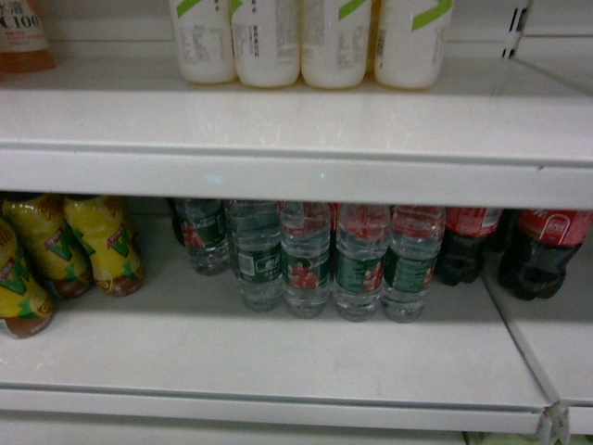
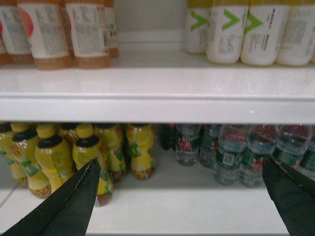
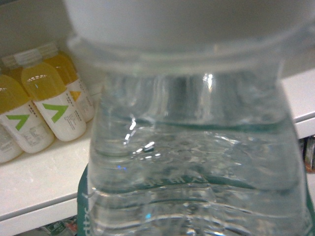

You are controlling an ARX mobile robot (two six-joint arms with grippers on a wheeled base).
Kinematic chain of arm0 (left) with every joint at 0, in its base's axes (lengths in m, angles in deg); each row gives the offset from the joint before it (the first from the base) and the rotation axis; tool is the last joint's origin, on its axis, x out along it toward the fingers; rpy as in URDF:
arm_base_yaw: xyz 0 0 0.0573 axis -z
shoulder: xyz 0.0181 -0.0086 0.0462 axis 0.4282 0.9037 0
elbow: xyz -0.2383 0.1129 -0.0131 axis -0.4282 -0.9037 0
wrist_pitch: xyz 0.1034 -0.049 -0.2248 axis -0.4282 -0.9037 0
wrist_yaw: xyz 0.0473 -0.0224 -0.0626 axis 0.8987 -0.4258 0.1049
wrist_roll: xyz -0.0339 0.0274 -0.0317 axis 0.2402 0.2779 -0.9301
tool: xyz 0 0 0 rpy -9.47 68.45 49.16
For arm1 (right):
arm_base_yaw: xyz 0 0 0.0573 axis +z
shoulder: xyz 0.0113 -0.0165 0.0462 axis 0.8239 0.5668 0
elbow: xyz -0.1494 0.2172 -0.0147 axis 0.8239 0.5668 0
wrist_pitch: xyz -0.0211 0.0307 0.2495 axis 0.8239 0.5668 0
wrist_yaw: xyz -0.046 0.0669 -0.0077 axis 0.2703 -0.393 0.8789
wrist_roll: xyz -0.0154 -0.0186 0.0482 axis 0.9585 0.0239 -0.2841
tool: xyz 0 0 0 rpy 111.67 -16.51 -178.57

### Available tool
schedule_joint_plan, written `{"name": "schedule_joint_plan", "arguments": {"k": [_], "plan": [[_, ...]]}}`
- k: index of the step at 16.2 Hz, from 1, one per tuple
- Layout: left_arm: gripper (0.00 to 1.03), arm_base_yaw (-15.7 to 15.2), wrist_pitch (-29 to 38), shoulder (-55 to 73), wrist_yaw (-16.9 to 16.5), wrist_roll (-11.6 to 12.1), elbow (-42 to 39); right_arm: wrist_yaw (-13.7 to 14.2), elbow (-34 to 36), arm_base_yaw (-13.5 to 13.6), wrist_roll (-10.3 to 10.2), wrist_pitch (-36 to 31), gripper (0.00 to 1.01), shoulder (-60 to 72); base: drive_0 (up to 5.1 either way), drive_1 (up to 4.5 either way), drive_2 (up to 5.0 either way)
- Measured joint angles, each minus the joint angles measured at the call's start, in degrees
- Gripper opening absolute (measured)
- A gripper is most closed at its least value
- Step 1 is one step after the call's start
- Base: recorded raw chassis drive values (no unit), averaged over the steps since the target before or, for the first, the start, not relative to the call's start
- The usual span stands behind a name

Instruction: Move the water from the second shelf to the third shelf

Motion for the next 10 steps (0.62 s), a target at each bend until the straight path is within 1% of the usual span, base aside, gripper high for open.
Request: {"name": "schedule_joint_plan", "arguments": {"k": [8, 10], "plan": [[0.98, 0.0, 0.2, 0.0, 0.0, 0.0, 0.0, 0.0, -0.2, 0.0, 0.0, -0.2, 0.43, 0.0, 0.0, 0.0, 0.0], [0.98, 0.0, 0.1, 0.0, 0.0, 0.0, 0.0, 0.3, -0.2, 0.0, 0.0, 0.0, 0.43, 0.0, -4.2, 2.13, 2.1]]}}
